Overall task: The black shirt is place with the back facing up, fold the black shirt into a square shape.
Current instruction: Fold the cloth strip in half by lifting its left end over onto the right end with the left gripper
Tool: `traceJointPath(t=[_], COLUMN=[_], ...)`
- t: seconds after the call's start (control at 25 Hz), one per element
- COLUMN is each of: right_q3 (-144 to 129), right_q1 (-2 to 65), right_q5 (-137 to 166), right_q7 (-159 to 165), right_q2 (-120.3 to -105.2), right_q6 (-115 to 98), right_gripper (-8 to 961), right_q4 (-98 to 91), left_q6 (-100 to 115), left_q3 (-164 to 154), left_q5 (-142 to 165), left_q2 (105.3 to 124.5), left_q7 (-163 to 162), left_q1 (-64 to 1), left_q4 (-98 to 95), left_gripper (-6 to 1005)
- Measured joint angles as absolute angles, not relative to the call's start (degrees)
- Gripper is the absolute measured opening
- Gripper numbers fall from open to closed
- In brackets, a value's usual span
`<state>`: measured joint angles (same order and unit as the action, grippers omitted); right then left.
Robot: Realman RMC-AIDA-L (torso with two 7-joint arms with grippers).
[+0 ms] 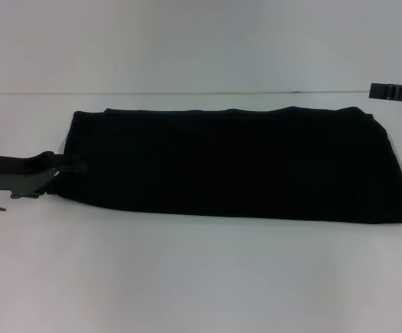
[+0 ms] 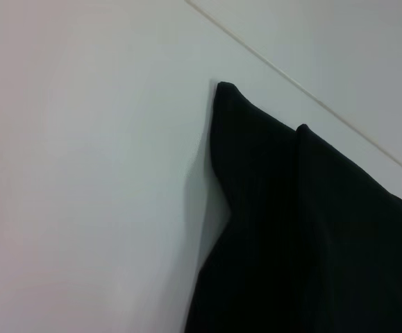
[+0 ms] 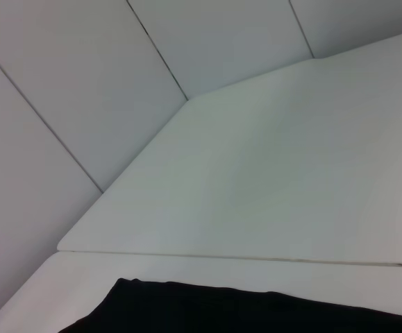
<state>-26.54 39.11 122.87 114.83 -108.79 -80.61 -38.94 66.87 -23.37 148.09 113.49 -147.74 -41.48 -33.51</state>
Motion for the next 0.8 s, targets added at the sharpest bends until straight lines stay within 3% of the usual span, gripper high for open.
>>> traceJointPath(t=[0.2,0.68,0.8], right_q3=[-26.5,-26.5,-26.6], right_q1=[39.1,39.1,39.1], right_q5=[122.9,122.9,122.9], right_q7=[114.9,114.9,114.8], right_q2=[-108.8,-108.8,-108.8], right_q6=[-80.6,-80.6,-80.6], right_gripper=[930,930,930], right_q4=[-38.9,-38.9,-38.7], left_q6=[66.9,65.7,65.4], left_q3=[-23.0,-23.2,-23.2], left_q5=[147.9,148.2,148.3], left_q2=[113.47,113.47,113.47], left_q7=[-145.8,-145.3,-145.3], left_q1=[-41.4,-41.1,-41.0], left_q4=[-33.6,-33.8,-34.0], left_gripper=[872,446,270])
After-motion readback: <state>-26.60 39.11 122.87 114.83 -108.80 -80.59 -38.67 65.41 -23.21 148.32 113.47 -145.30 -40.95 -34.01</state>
